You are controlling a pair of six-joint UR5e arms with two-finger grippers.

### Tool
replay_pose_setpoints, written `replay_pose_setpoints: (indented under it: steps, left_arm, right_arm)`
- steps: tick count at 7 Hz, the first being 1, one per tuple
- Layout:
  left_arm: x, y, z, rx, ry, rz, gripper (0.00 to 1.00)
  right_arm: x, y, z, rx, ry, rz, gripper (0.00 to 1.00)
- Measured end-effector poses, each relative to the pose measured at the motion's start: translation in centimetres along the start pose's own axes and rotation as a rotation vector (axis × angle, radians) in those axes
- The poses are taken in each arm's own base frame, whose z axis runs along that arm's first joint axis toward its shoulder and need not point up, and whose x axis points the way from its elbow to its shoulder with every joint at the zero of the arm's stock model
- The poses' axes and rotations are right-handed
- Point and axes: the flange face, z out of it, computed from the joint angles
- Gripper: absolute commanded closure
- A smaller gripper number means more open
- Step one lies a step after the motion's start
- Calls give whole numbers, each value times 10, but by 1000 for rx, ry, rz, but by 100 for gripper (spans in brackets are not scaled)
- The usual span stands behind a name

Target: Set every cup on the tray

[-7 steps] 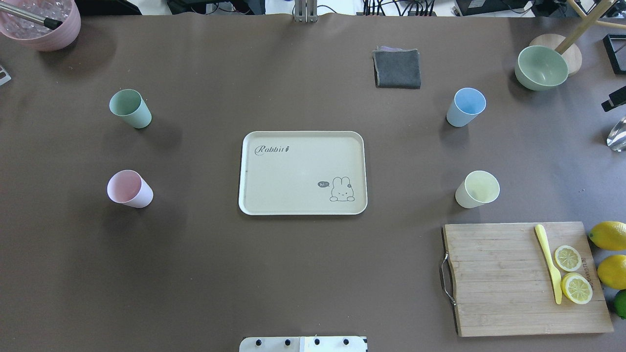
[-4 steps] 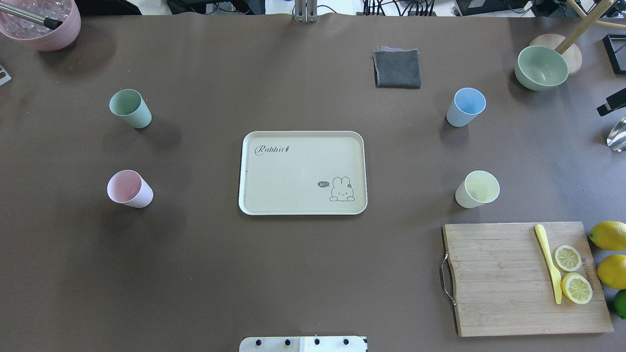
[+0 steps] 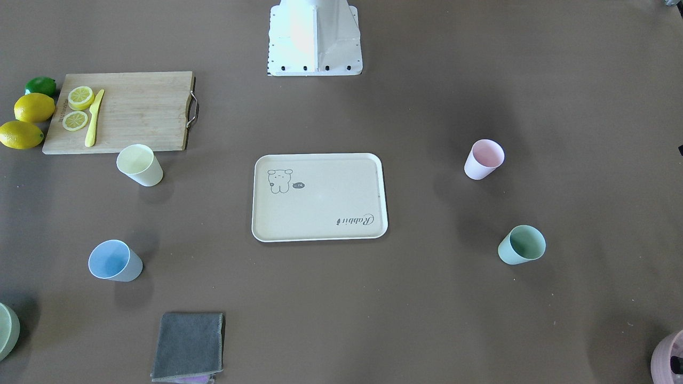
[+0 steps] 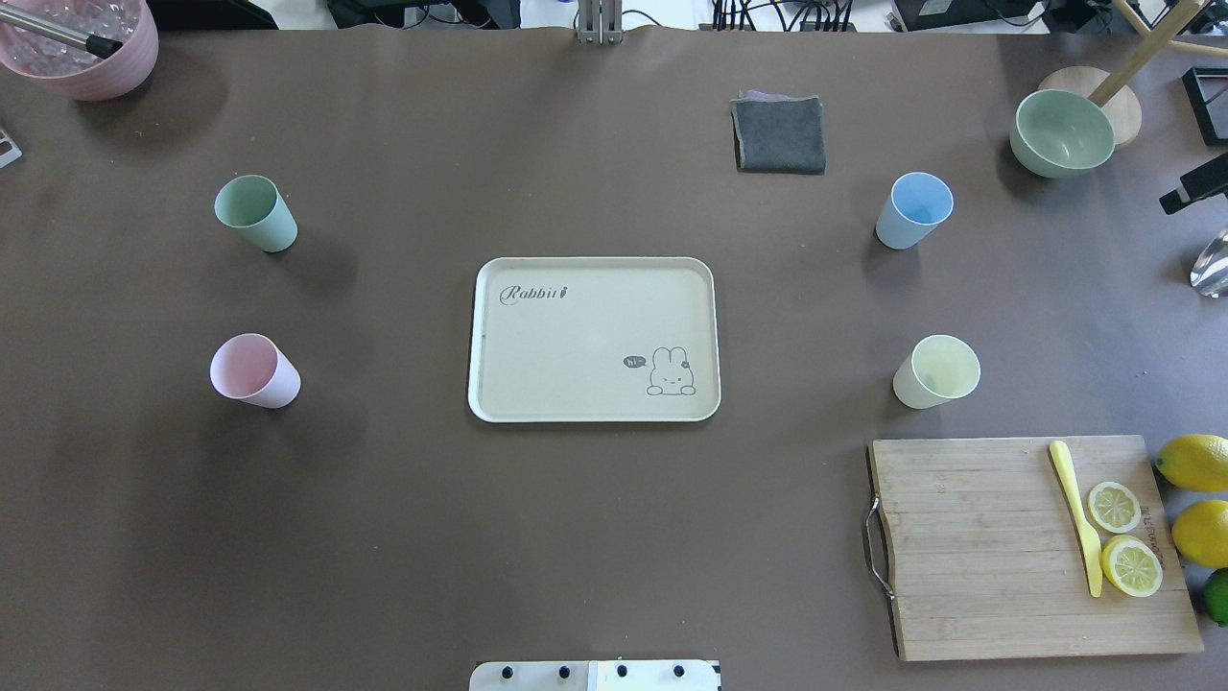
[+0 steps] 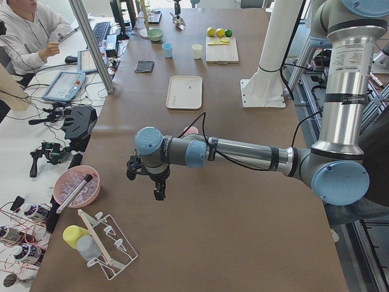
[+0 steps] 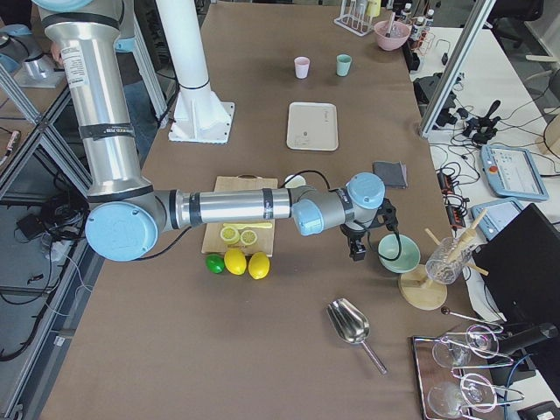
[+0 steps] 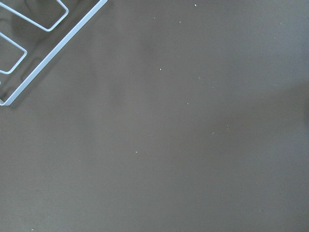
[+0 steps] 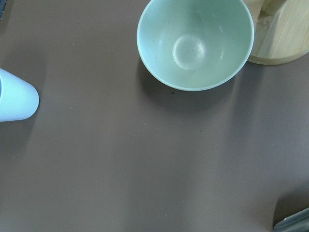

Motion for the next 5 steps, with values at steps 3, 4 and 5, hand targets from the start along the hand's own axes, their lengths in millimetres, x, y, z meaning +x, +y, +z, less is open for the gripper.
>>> replay_pose_setpoints:
  steps: [3,4,5]
  left_arm:
    - [-14,7,6,-12,-8,-47,2]
    - [-15,7,7,-13,-10,-50,2]
    - [-13,6,6,-10,-10,-48,2]
  right_arm:
    - [-6,-19,-24,-16,-27,60,0]
    - [-5,-20,-27,-18,-26,69,0]
    - [-3,-19,-27,-18,-21,73,0]
